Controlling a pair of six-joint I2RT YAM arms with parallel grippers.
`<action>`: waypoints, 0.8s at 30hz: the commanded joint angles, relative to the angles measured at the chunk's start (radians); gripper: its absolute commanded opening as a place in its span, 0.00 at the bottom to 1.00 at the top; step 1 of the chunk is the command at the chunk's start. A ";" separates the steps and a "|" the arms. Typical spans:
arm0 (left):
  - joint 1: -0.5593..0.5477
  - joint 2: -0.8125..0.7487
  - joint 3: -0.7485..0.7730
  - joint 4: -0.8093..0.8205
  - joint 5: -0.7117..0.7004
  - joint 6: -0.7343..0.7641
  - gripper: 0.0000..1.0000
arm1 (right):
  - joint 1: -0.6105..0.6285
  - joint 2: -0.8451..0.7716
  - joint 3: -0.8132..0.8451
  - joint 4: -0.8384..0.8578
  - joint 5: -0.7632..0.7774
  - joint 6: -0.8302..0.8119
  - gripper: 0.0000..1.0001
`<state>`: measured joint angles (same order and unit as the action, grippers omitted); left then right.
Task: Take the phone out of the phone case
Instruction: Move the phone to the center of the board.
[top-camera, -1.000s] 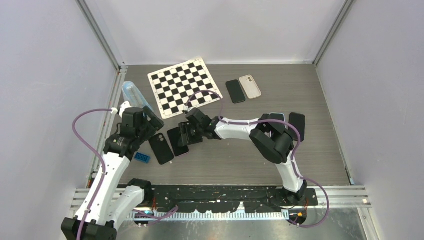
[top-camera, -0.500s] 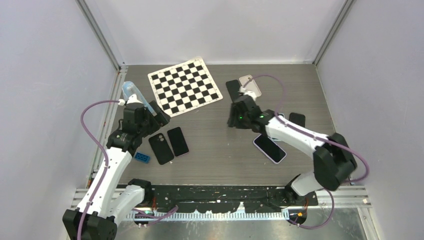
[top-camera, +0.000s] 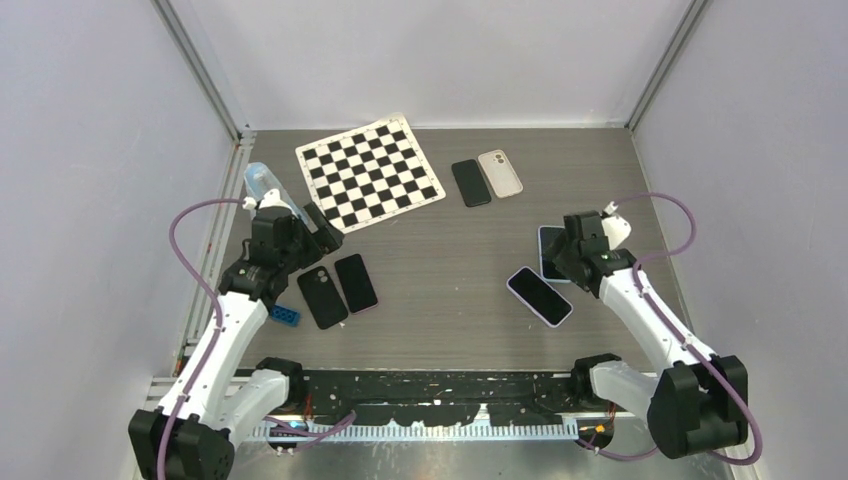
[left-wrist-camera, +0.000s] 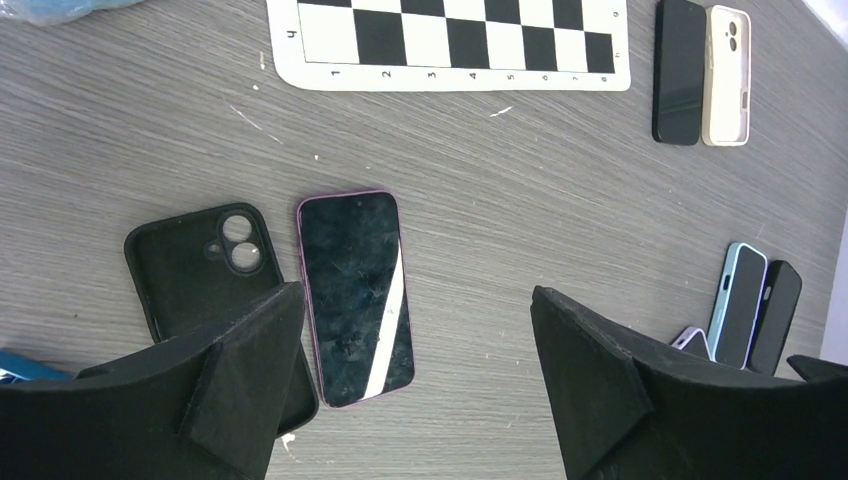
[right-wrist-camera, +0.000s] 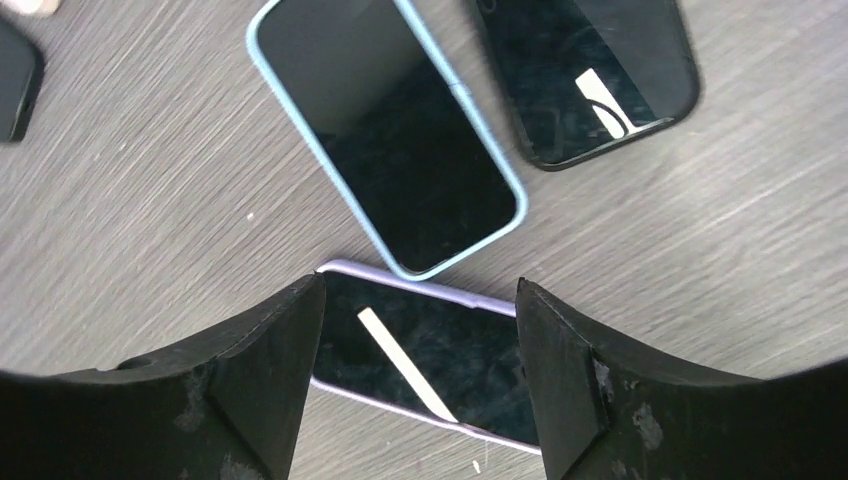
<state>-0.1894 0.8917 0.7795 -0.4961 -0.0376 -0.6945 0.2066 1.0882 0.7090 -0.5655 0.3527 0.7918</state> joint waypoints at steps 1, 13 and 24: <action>0.005 0.030 0.011 0.066 -0.019 0.013 0.86 | -0.107 -0.035 -0.042 -0.012 -0.055 0.091 0.75; 0.005 0.069 0.001 0.084 -0.037 0.016 0.86 | -0.248 0.026 -0.107 -0.052 -0.097 0.216 0.76; 0.005 0.059 -0.004 0.073 -0.062 0.026 0.86 | -0.248 -0.004 -0.229 0.031 -0.206 0.381 0.65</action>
<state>-0.1894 0.9611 0.7792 -0.4610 -0.0738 -0.6899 -0.0395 1.0962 0.5068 -0.5701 0.1940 1.0916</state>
